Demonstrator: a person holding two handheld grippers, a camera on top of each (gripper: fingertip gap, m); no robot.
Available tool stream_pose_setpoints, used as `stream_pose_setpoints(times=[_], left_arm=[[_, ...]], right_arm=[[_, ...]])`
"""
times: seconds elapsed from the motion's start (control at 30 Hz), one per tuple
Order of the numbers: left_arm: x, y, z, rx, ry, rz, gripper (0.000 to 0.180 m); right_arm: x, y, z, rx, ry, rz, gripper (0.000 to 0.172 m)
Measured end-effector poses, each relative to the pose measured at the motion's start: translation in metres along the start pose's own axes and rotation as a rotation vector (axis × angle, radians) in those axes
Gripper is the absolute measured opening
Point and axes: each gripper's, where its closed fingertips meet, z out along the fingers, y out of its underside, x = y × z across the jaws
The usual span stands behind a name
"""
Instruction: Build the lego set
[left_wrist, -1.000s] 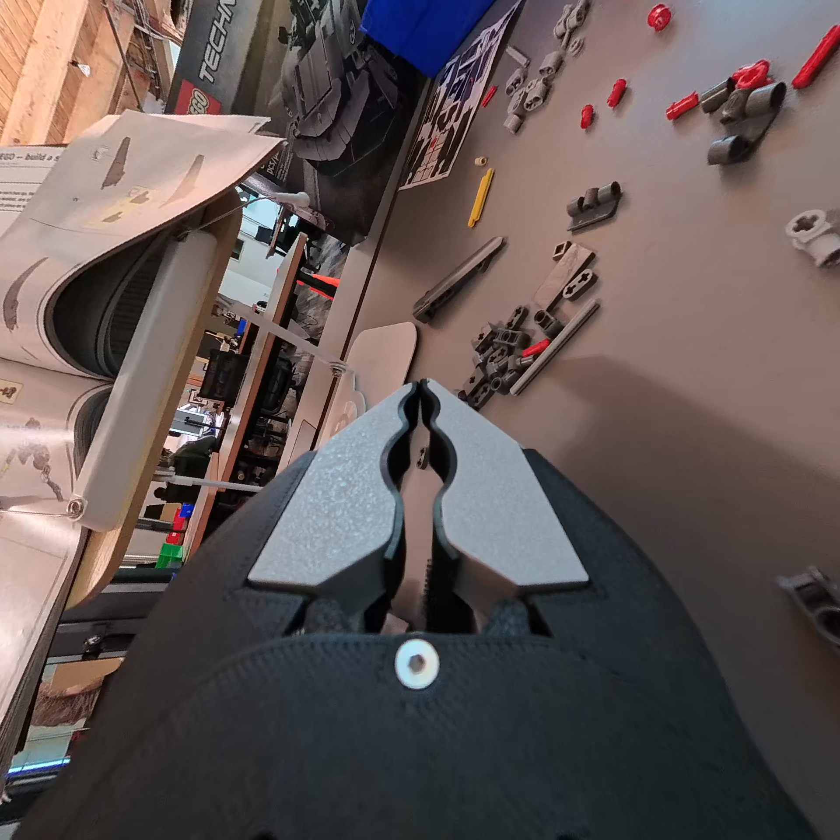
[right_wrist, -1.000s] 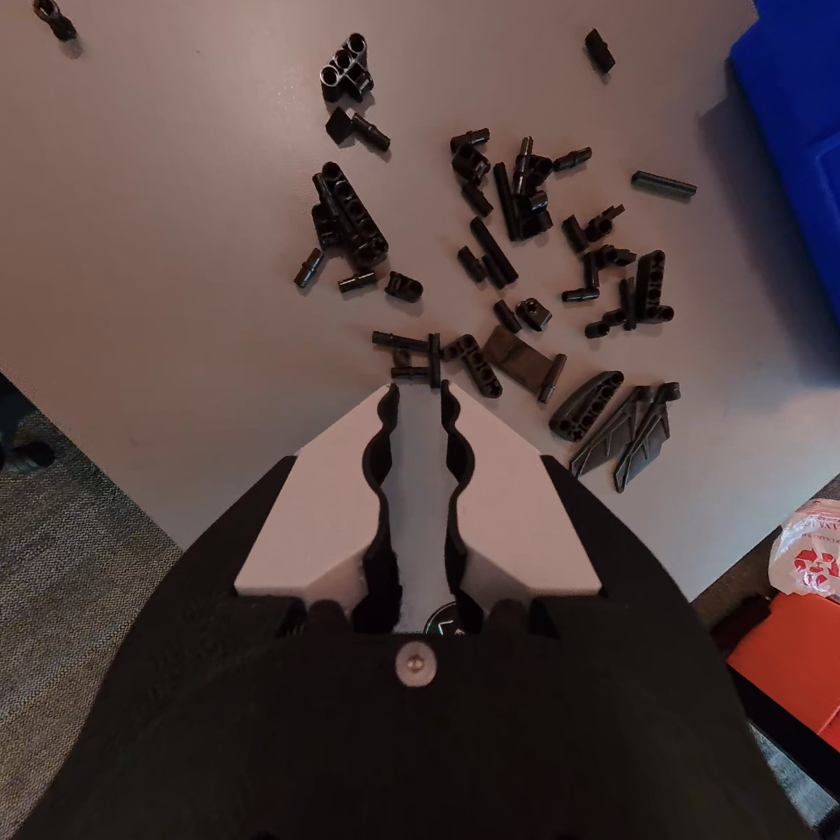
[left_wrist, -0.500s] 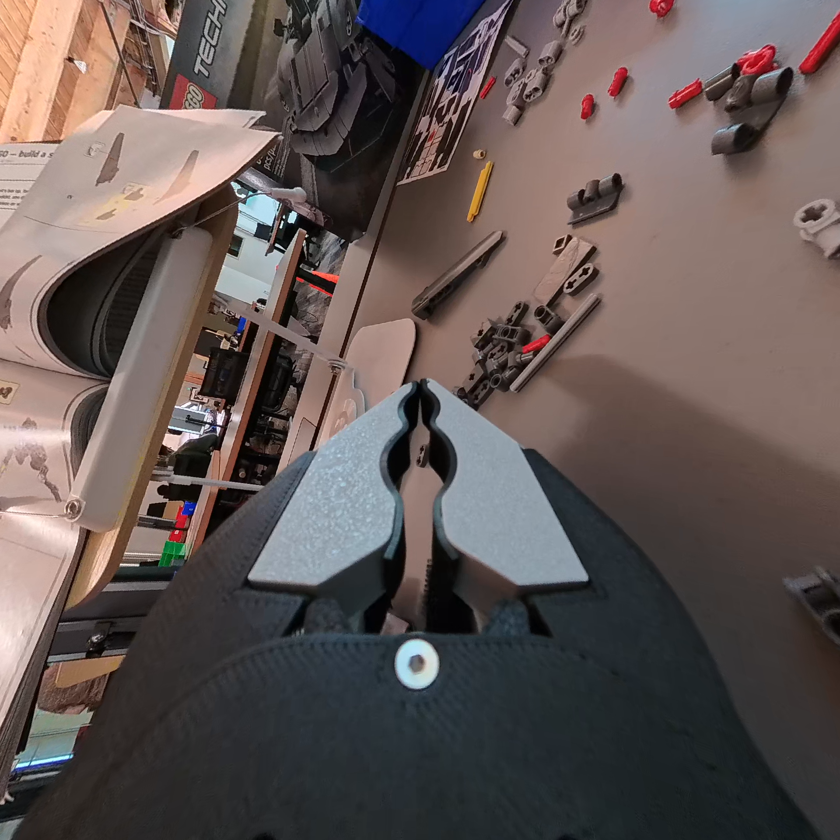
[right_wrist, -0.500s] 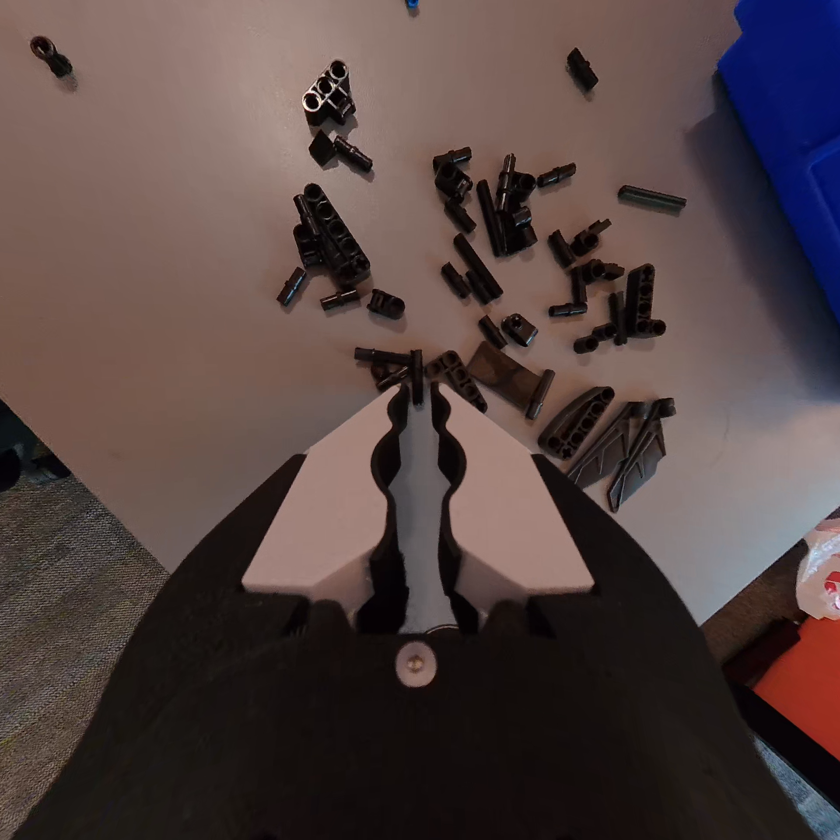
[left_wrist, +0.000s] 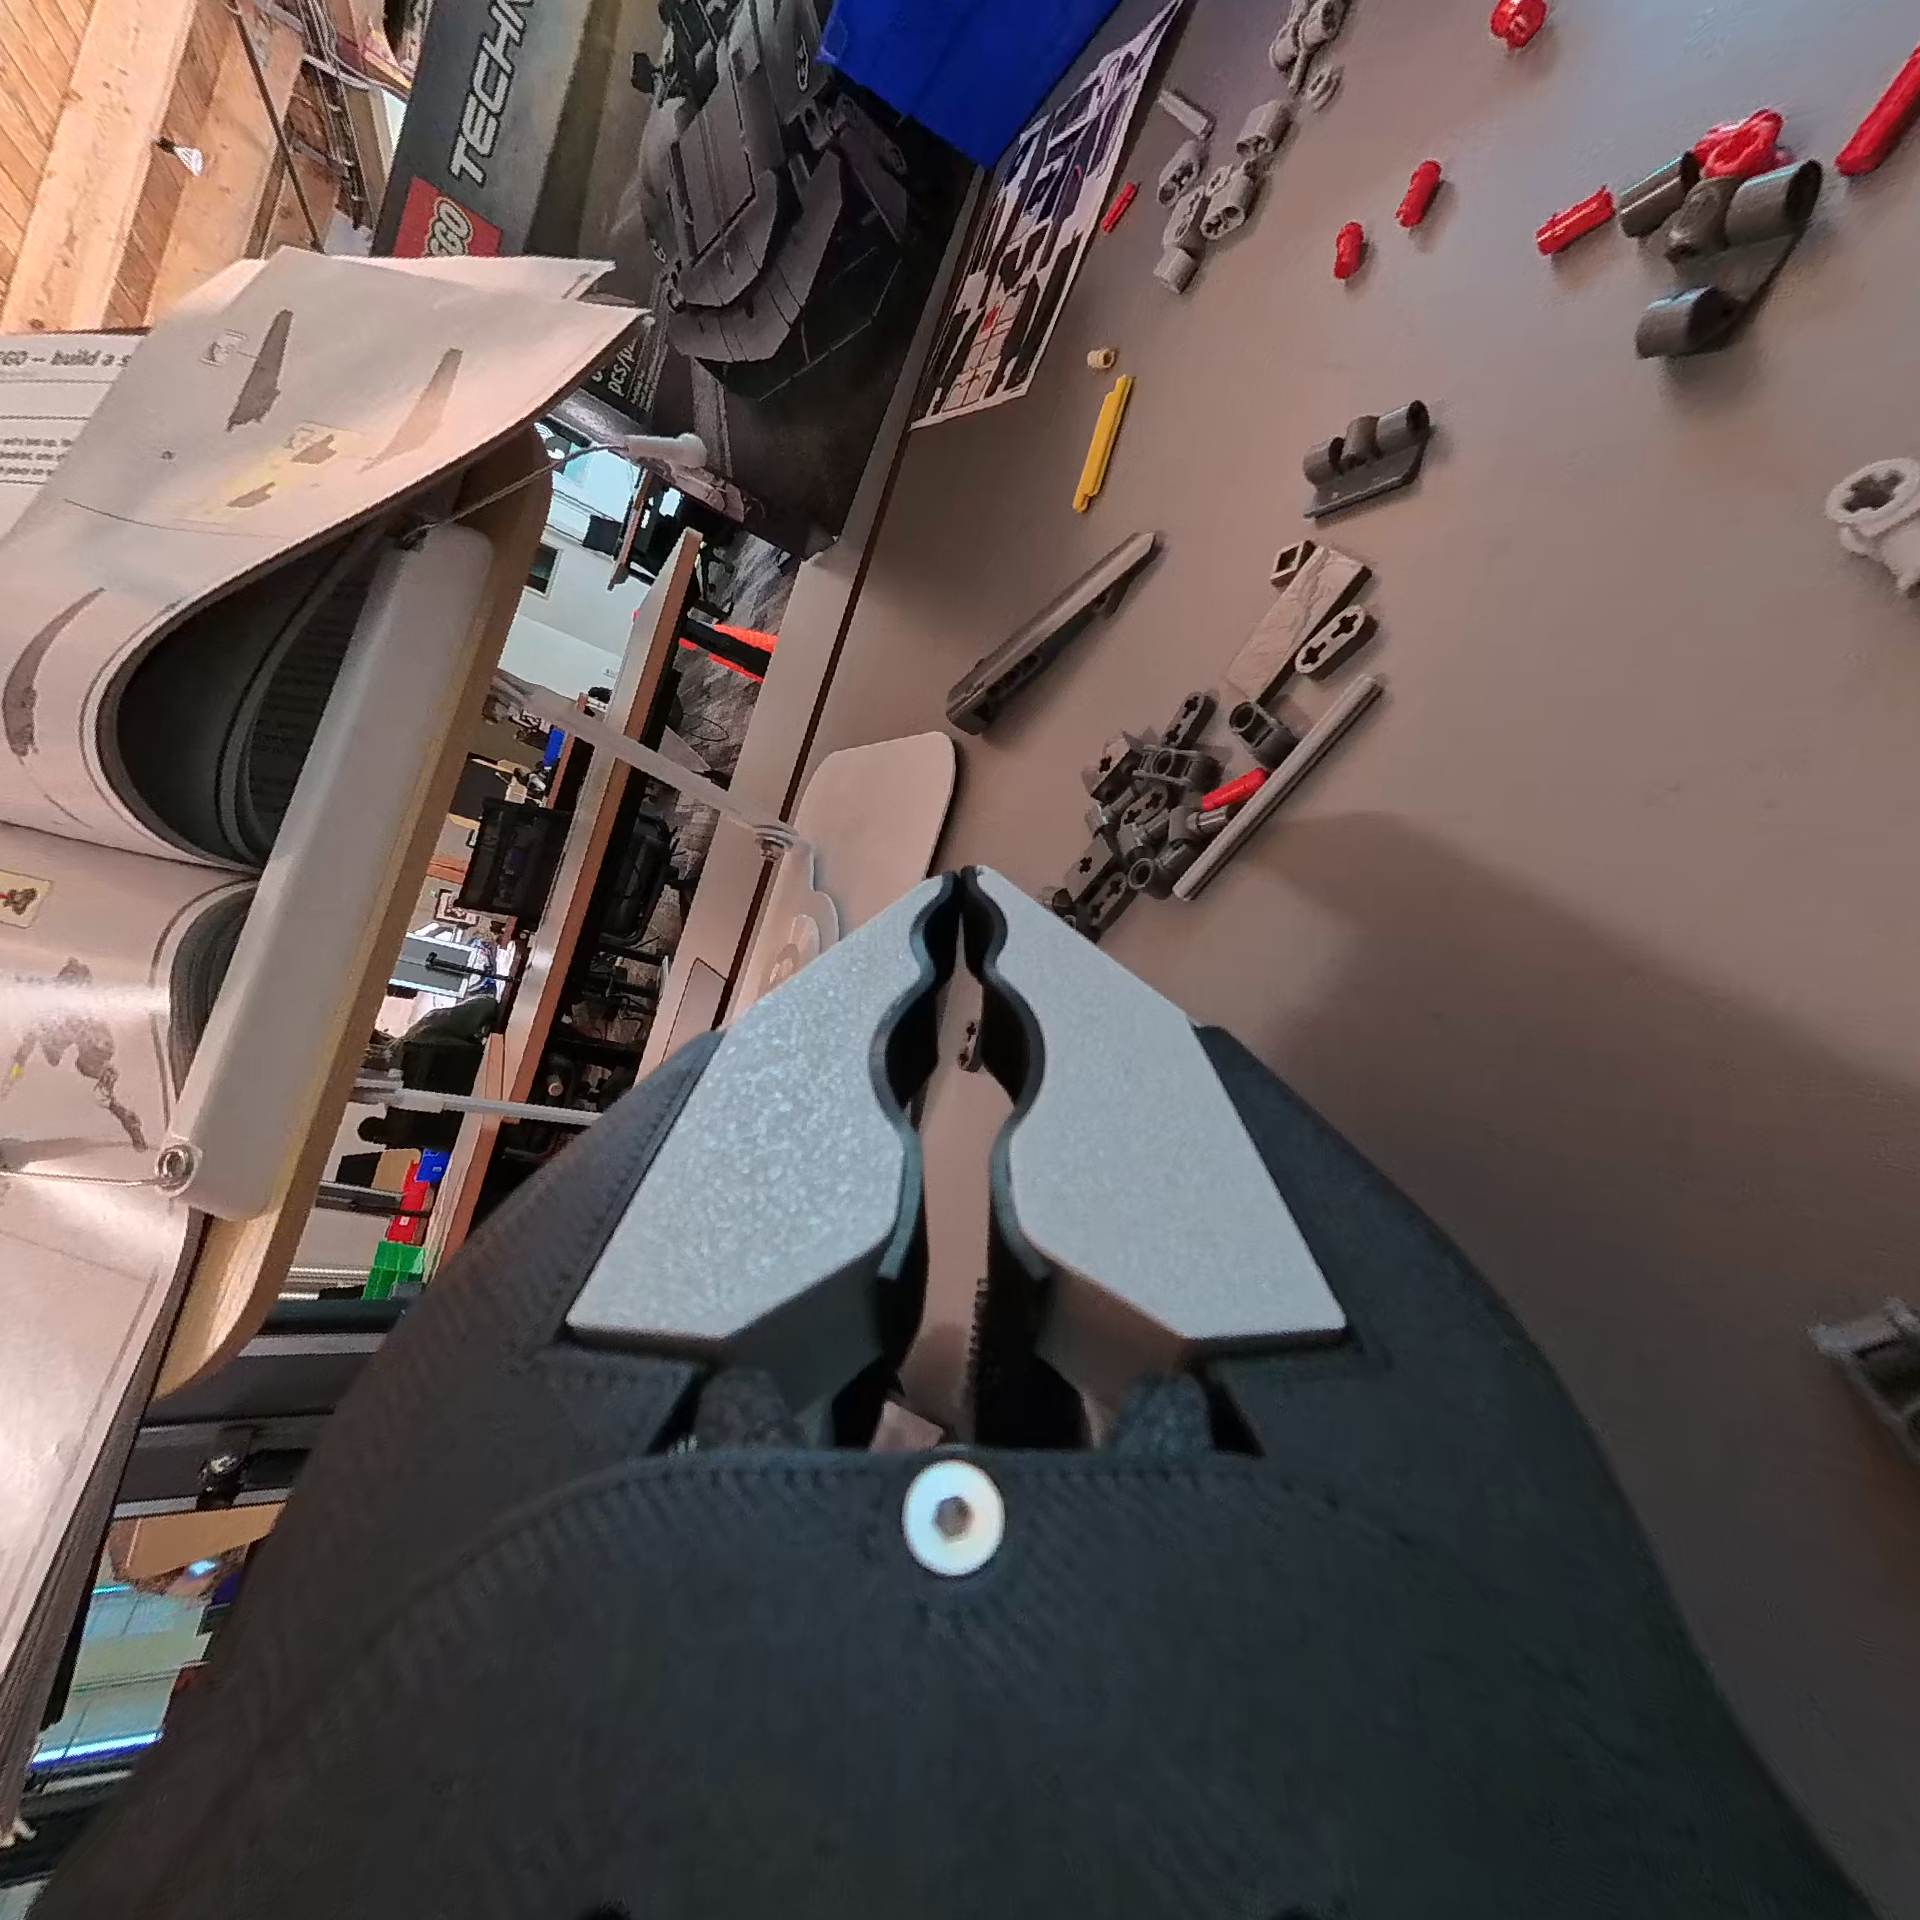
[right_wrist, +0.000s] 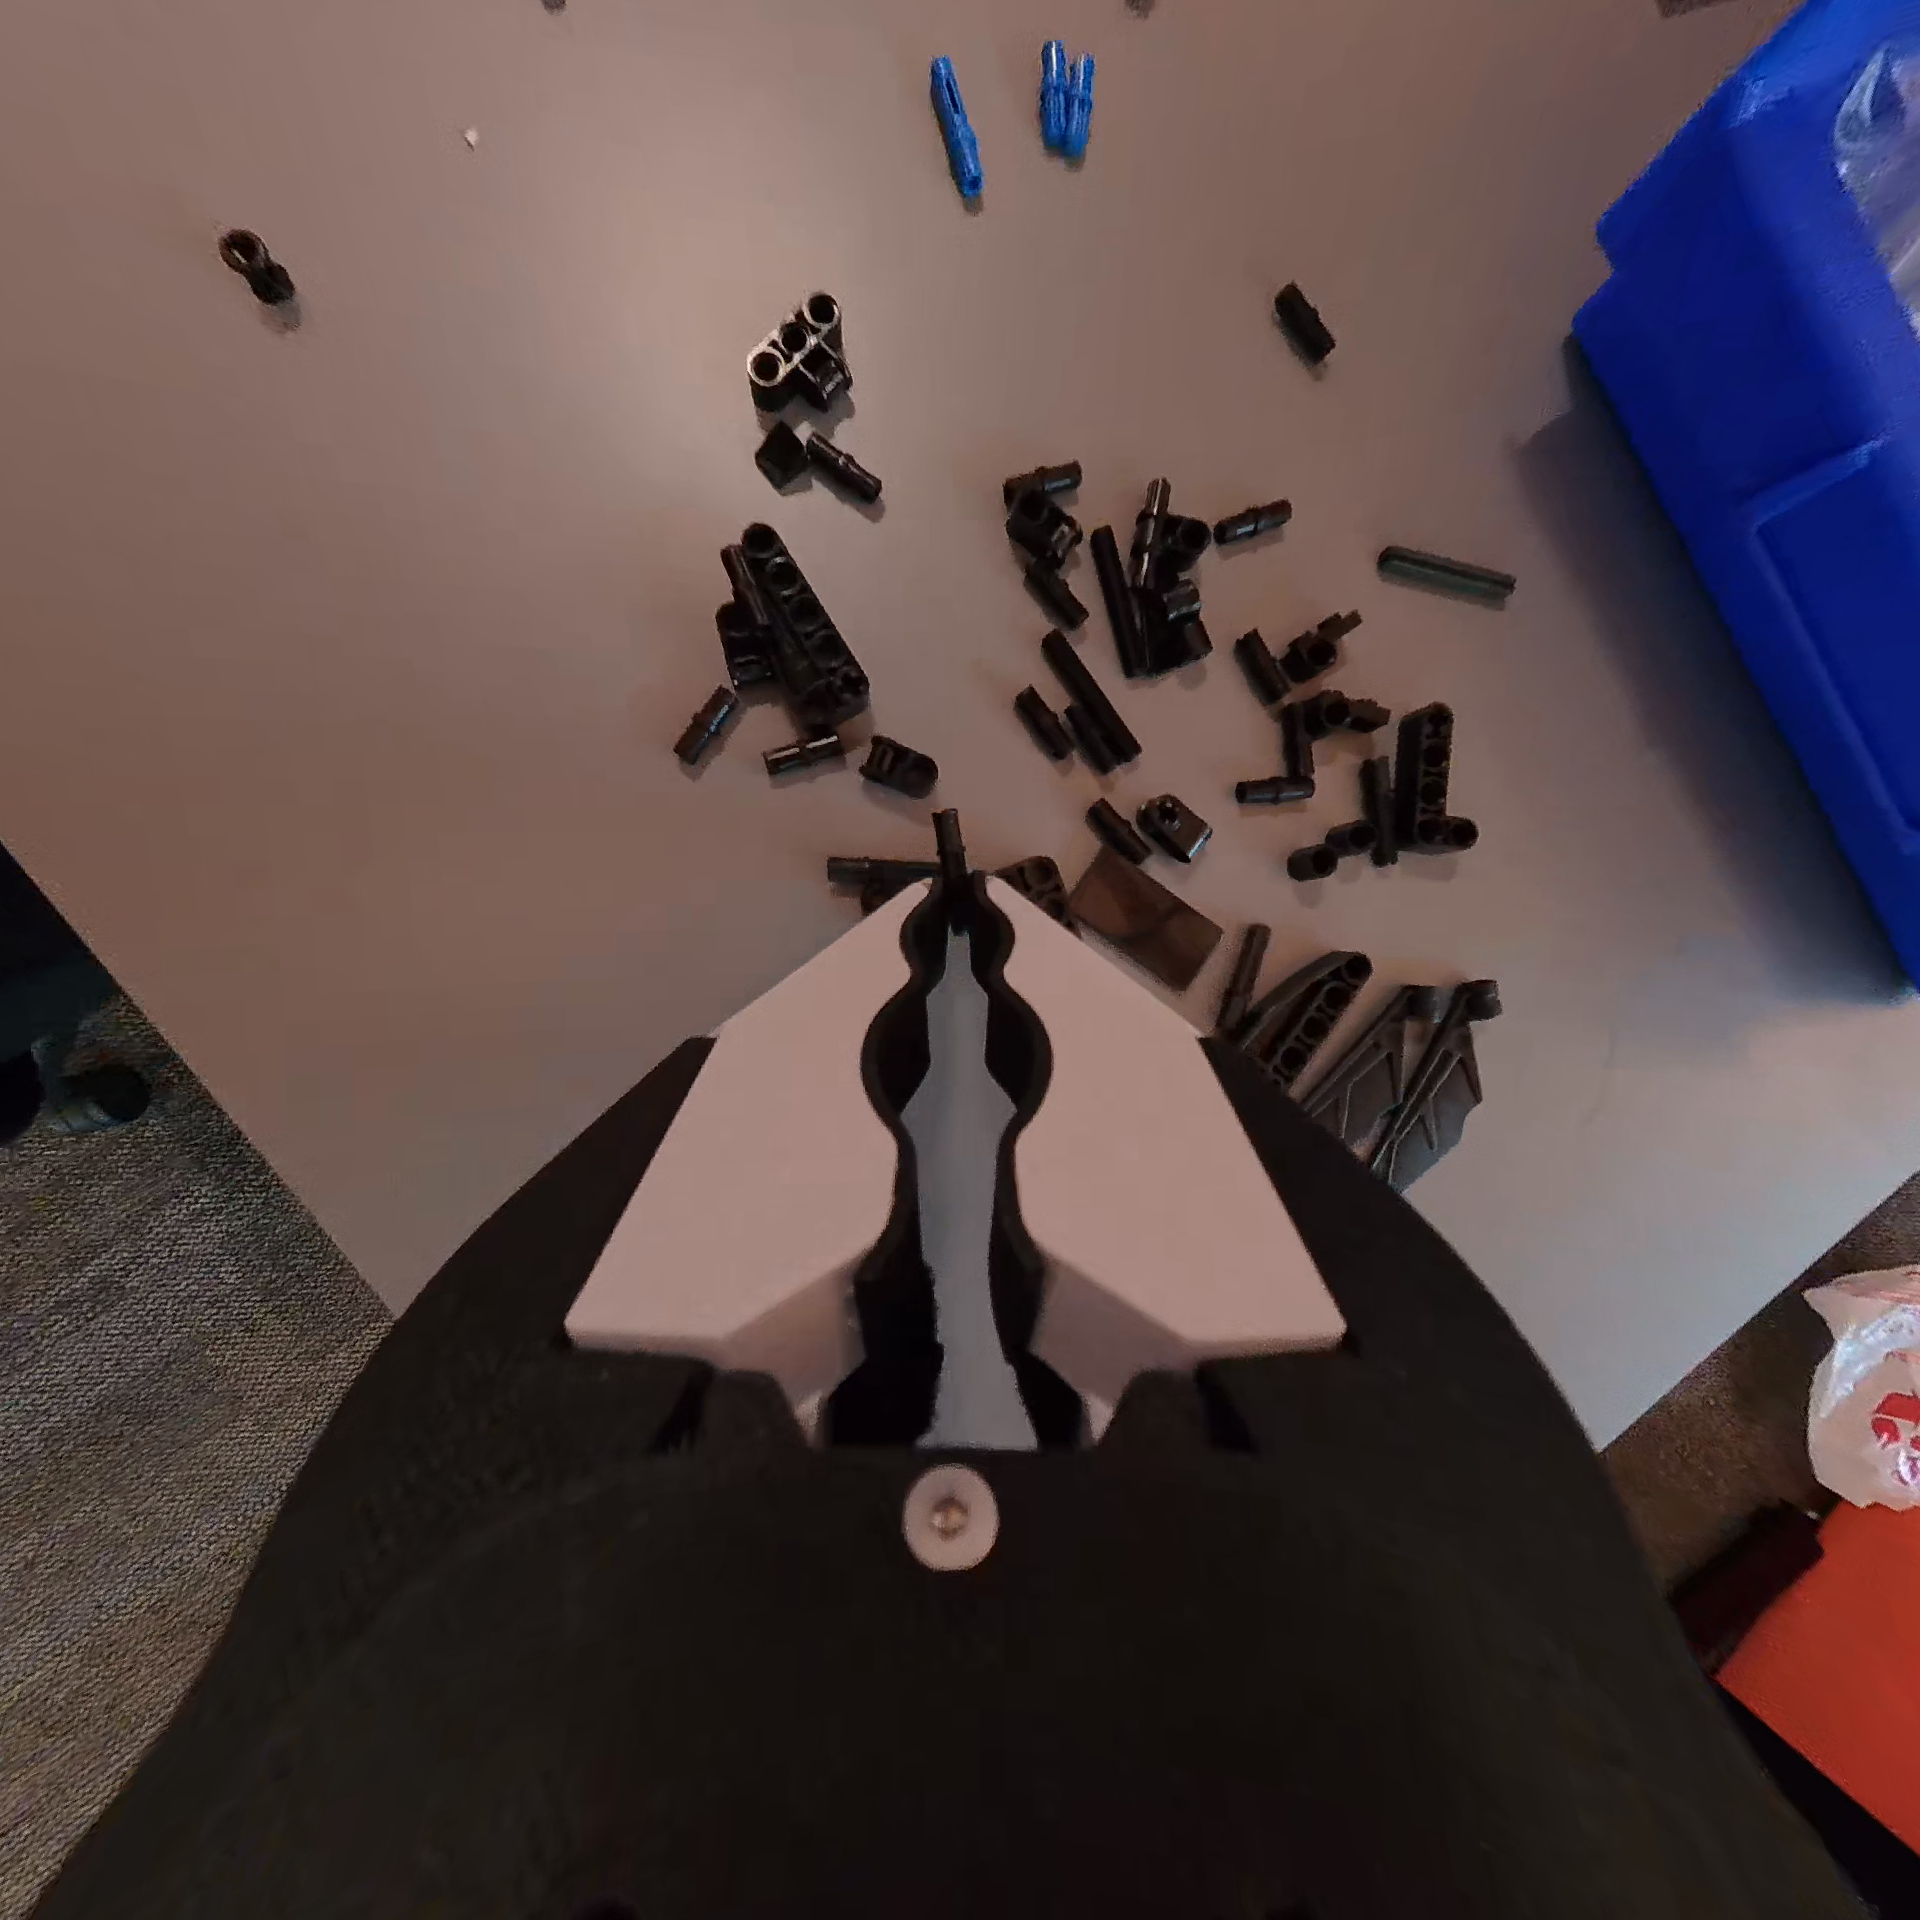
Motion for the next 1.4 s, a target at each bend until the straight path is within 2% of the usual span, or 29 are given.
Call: stream_pose_setpoints(times=[0.27, 0.5, 0.73, 0.93, 1.1, 1.27, 1.4], left_arm=[[-0.005, -0.003, -0.003, 0.011, -0.012, -0.001, 0.0], [-0.008, -0.008, -0.006, 0.028, -0.014, -0.005, 0.0], [-0.009, -0.013, -0.01, 0.049, -0.01, -0.008, 0.0], [-0.011, -0.018, -0.014, 0.065, -0.007, -0.011, 0.0], [-0.012, -0.023, -0.017, 0.08, 0.0, -0.017, 0.0], [-0.013, -0.024, -0.019, 0.087, -0.002, -0.007, 0.0], [-0.02, -0.024, -0.022, 0.088, -0.02, -0.015, 0.0]], right_arm=[[-0.007, -0.039, -0.006, 0.033, 0.021, -0.09, 0.001], [-0.038, -0.114, -0.002, 0.111, -0.013, -0.245, 0.001], [-0.08, -0.19, 0.022, 0.201, -0.091, -0.39, 0.001], [-0.12, -0.235, 0.05, 0.25, -0.176, -0.471, 0.001], [-0.163, -0.249, 0.083, 0.197, -0.275, -0.555, 0.001], [-0.2, -0.246, 0.112, 0.096, -0.356, -0.657, 0.001], [-0.219, -0.245, 0.122, 0.064, -0.433, -0.731, 0.001]])
